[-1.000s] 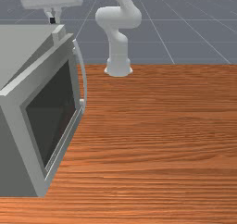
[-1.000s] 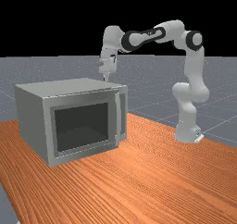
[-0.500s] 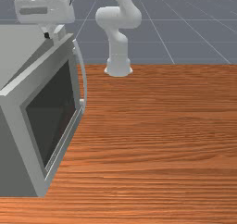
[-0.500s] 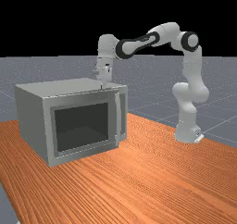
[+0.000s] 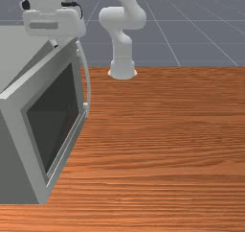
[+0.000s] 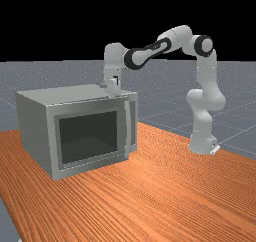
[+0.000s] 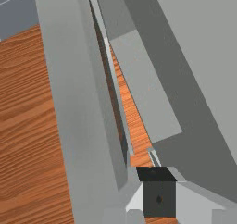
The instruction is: Open the microwave
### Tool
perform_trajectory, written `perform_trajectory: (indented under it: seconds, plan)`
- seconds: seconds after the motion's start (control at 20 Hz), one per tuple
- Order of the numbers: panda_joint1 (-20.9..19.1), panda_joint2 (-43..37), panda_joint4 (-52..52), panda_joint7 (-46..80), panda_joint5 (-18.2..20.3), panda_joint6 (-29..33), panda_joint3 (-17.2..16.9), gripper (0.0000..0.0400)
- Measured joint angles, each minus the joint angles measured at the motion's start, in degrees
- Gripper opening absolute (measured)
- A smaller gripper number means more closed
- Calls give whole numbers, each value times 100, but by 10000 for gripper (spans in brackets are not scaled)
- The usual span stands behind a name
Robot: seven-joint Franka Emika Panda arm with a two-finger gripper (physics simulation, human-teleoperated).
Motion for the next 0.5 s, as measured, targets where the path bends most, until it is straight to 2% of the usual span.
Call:
perform_trajectory:
  seconds: [0.25,0.35,0.5]
  plan:
    - [-303,47,53,157,-14,17,386,0]
    - [-365,69,67,383,-17,15,708,0]
    - [-256,179,167,745,-12,77,1295,0]
